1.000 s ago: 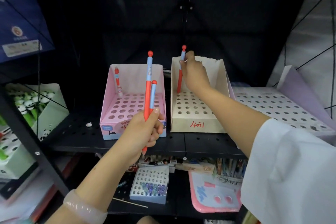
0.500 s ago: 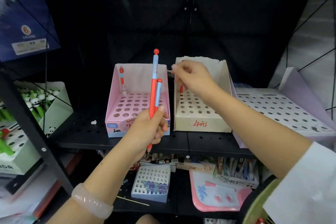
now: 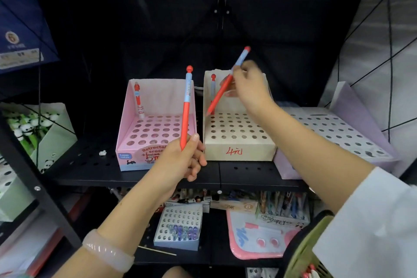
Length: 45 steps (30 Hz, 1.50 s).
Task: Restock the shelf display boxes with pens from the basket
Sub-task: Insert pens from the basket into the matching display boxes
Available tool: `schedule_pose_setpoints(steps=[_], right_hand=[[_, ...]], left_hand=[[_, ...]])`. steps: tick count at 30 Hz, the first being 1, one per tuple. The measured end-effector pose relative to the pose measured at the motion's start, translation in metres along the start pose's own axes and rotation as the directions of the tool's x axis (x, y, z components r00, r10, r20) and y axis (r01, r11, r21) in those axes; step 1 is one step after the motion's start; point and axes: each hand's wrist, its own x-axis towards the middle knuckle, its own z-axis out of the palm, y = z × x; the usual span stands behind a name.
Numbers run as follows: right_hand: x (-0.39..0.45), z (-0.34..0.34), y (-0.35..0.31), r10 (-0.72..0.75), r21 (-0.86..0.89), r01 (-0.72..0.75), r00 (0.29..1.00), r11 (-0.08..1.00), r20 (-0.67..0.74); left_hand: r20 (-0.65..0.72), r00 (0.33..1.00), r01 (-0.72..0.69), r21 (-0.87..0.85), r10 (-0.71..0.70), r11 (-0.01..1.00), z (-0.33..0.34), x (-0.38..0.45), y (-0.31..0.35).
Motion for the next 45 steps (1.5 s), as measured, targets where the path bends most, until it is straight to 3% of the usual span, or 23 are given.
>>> schedule_pose_setpoints(steps=[2,4,6,8,12,19,25,27,30,31,33,35,37,39,41,43,45], right_hand=[[0.019,-0.008,0.004,-0.136,-0.227,0.110,0.986,0.968,-0.101],[0.029,-0.008,0.013,-0.203,-0.429,0.160,0.977,0.889,-0.056],[0.032,-0.001,0.024,-0.178,-0.523,0.160,0.984,0.837,0.017],[0.036,0.005,0.034,-0.141,-0.571,0.145,0.989,0.808,0.052],[0.043,0.007,0.038,-0.201,-0.611,0.193,0.978,0.768,0.056],[0.047,0.008,0.046,-0.191,-0.621,0.172,0.981,0.765,0.037],[0.035,0.011,0.057,0.091,-0.751,0.077,0.979,0.656,0.180],[0.030,0.009,0.050,0.060,-0.732,0.033,0.993,0.680,0.100],[0.014,0.009,0.027,-0.123,-0.523,0.078,0.991,0.849,-0.052],[0.005,0.012,0.016,-0.096,-0.389,0.084,0.995,0.917,-0.011],[-0.019,0.020,0.001,0.025,-0.203,0.026,0.968,0.979,0.248],[-0.043,0.028,-0.007,0.106,-0.180,-0.016,0.856,0.984,0.507],[-0.053,0.033,-0.008,0.090,-0.130,-0.015,0.804,0.991,0.589],[-0.048,0.032,-0.014,0.021,-0.047,0.004,0.863,0.999,0.505],[-0.030,0.023,-0.020,-0.039,0.007,0.038,0.962,0.999,0.271],[-0.009,0.011,-0.020,-0.102,-0.074,0.105,0.994,0.992,0.041],[0.004,0.005,-0.007,-0.151,-0.252,0.133,0.987,0.958,-0.050]], left_hand=[[-0.024,1.000,0.019,0.018,-0.018,1.000,0.000,0.000,-0.002],[-0.045,0.998,0.034,0.011,-0.034,0.999,0.000,0.001,-0.003],[-0.051,0.998,0.038,0.007,-0.037,0.999,0.000,0.001,-0.004],[-0.055,0.998,0.037,0.011,-0.036,0.999,0.000,0.001,-0.005],[-0.054,0.998,0.040,0.008,-0.040,0.999,-0.001,0.001,-0.008],[-0.034,0.999,0.042,0.014,-0.042,0.999,0.000,0.000,-0.009],[-0.043,0.998,0.037,0.010,-0.037,0.999,-0.003,-0.003,-0.008],[-0.046,0.998,0.037,0.012,-0.036,0.999,-0.004,-0.003,-0.007],[-0.042,0.999,0.030,-0.007,-0.031,1.000,-0.002,-0.004,-0.005],[-0.042,0.999,0.025,-0.013,-0.026,1.000,-0.002,-0.004,-0.004],[-0.045,0.999,0.015,-0.028,-0.016,0.999,0.001,-0.004,-0.002],[-0.040,0.999,0.002,-0.040,-0.004,0.999,0.004,-0.004,-0.001],[-0.039,0.999,-0.010,-0.049,0.008,0.999,0.008,-0.004,-0.002],[-0.046,0.998,-0.031,-0.025,0.030,0.999,0.007,-0.006,-0.005],[-0.045,0.998,-0.046,0.023,0.047,0.999,0.002,-0.008,-0.010],[-0.029,0.999,-0.042,0.054,0.044,0.998,-0.005,-0.011,-0.017],[0.001,0.999,-0.049,0.077,0.049,0.996,-0.011,-0.013,-0.022]])
